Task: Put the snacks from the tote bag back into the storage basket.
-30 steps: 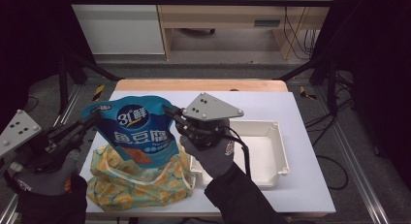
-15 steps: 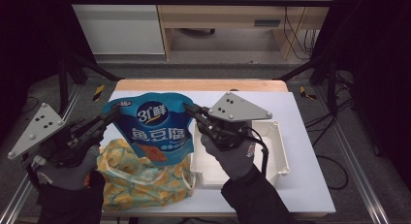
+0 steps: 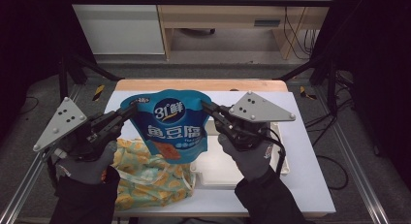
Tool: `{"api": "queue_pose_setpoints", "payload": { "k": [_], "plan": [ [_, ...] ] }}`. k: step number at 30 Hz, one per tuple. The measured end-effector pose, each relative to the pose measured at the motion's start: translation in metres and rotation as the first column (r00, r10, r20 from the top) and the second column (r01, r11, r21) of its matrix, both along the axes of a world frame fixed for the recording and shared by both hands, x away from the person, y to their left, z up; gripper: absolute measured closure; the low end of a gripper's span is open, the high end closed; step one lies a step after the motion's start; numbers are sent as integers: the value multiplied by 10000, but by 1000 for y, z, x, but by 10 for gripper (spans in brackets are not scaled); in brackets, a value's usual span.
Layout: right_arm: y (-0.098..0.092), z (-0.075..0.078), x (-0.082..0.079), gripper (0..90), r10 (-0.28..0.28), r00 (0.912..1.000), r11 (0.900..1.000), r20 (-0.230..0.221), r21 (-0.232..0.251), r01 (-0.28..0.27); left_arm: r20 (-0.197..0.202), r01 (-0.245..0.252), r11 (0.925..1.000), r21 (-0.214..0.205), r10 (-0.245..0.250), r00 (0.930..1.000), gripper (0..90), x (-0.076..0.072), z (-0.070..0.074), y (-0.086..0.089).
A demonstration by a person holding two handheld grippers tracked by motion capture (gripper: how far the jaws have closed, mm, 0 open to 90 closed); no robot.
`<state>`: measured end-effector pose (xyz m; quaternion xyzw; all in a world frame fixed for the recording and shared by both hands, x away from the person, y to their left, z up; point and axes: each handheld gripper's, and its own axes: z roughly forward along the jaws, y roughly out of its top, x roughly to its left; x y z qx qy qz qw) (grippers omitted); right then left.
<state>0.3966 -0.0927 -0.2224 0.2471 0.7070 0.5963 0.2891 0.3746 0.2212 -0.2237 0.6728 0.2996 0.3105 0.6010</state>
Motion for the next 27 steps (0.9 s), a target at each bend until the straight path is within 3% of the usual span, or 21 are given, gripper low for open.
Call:
{"api": "queue_pose_setpoints", "payload": {
  "k": [14,27],
  "plan": [
    [-35,-2,-5,900,-589,9983,9981,-18,205,589,147,369,9983,452,-376,9992,899,7,7,-39],
    [-65,-13,-12,900,-1068,9943,9940,-68,223,1069,-114,920,9947,456,-916,9957,899,15,-4,-67]
  ]
}}
